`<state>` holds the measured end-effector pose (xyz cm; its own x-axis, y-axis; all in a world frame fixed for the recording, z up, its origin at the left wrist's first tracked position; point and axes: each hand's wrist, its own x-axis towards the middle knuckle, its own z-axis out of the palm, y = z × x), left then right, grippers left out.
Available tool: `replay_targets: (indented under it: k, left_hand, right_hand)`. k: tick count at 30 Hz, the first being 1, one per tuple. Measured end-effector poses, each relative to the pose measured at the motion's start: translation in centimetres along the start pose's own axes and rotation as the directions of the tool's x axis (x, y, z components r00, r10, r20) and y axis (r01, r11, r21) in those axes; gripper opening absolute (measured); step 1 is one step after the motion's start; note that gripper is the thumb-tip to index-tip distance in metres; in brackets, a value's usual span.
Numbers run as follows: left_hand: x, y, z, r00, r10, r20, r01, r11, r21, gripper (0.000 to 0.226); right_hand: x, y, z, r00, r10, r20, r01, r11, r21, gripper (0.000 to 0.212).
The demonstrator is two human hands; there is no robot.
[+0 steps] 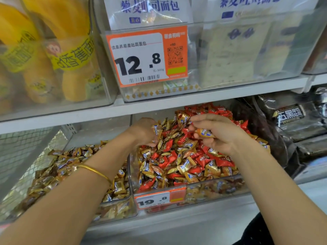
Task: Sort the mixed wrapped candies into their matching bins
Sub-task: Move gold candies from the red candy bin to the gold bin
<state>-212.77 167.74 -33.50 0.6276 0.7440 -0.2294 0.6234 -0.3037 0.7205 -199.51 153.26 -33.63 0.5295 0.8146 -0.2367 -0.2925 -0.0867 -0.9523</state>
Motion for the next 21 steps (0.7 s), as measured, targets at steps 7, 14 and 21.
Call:
replay_targets:
  k: [7,14,21]
  left_hand:
    - [0.9,0.3,2.0,0.995,-0.031,0.096,-0.012,0.911,0.412,0.061]
    - [0.8,0.3,2.8,0.993,0.050,0.108,-0.103,0.818,0.566,0.057]
    - [0.7,-0.1,2.0,0.993,0.120,-0.024,-0.099,0.905,0.414,0.052]
  right_hand:
    - [-0.2,0.1,-0.4,0.961,-0.236,0.145,0.268,0.658,-0.703,0.015]
    - [1.7,1.6,0.7,0.921,0.003,0.389,0.377,0.235,-0.896,0.049]
    - [2.6,2.2,2.6,0.943,-0.009,0.331,0.330,-0.062,-0.942,0.051]
